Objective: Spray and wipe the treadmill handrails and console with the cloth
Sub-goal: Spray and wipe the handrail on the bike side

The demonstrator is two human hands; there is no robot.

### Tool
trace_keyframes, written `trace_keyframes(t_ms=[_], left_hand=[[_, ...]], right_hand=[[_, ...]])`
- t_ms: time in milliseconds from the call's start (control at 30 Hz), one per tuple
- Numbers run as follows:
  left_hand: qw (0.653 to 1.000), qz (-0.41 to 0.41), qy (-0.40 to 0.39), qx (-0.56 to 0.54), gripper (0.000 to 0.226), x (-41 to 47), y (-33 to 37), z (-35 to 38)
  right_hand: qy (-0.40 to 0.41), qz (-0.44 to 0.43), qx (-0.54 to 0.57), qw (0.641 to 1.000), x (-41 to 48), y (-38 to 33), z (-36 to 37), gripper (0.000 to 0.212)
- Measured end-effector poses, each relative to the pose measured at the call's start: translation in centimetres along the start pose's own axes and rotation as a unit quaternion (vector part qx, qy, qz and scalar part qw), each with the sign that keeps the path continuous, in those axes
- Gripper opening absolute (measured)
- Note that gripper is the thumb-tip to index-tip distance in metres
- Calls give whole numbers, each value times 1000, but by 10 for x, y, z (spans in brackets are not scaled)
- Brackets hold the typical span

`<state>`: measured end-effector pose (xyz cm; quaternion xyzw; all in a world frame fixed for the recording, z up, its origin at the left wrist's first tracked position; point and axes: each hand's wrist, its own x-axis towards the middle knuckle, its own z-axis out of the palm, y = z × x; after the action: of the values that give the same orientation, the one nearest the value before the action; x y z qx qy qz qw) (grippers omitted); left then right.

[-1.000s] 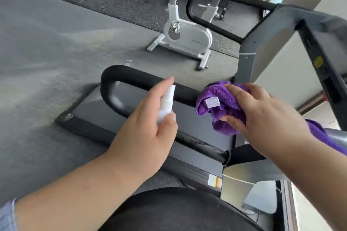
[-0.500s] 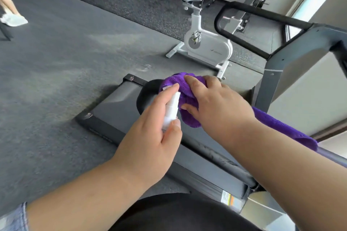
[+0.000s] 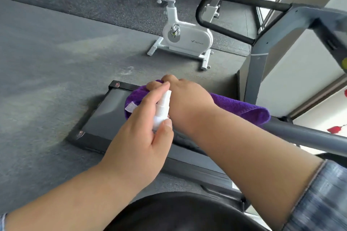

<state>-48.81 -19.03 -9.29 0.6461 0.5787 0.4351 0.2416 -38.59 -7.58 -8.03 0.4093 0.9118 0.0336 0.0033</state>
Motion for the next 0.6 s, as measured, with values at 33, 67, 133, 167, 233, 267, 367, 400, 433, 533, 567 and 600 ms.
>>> trace_keyframes(t_ms=[33,67,133,167,233,267,367,400,433,533,567,600], left_hand=[[1000,12,-2,4,55,8,2,-1],[1000,26,-3,9,55,15,4,-2],[998,57,-12,15,55,30,11,-1],[997,72,-20,15,55,36,14,1],[994,99,-37,12,55,44,18,7],[993,108,-47,9,55,46,20,10],[989,125,-79,6,55,45,25,23],[987,131,-89,10,55,44,27,27],[985,139,-97,16,54,43,29,32],[979,157,-128,12,56,42,38,48],[977,160,-139,1,56,41,42,54],[975,164,-150,-5,56,41,46,61]], right_hand=[[-3,3,-9,1000,-2,2,0,33],[-9,2,-17,1000,-6,4,-1,31],[-11,27,2,1000,-16,10,0,34],[-7,50,19,999,-22,14,0,35],[5,83,28,996,-34,23,0,32],[11,90,22,996,-40,27,2,35],[21,111,38,993,-62,41,5,72],[31,133,48,990,-71,48,7,75],[47,160,49,985,-82,56,8,73],[78,235,19,969,-118,79,11,74],[80,250,13,965,-130,87,12,74],[85,261,12,961,-141,94,12,72]])
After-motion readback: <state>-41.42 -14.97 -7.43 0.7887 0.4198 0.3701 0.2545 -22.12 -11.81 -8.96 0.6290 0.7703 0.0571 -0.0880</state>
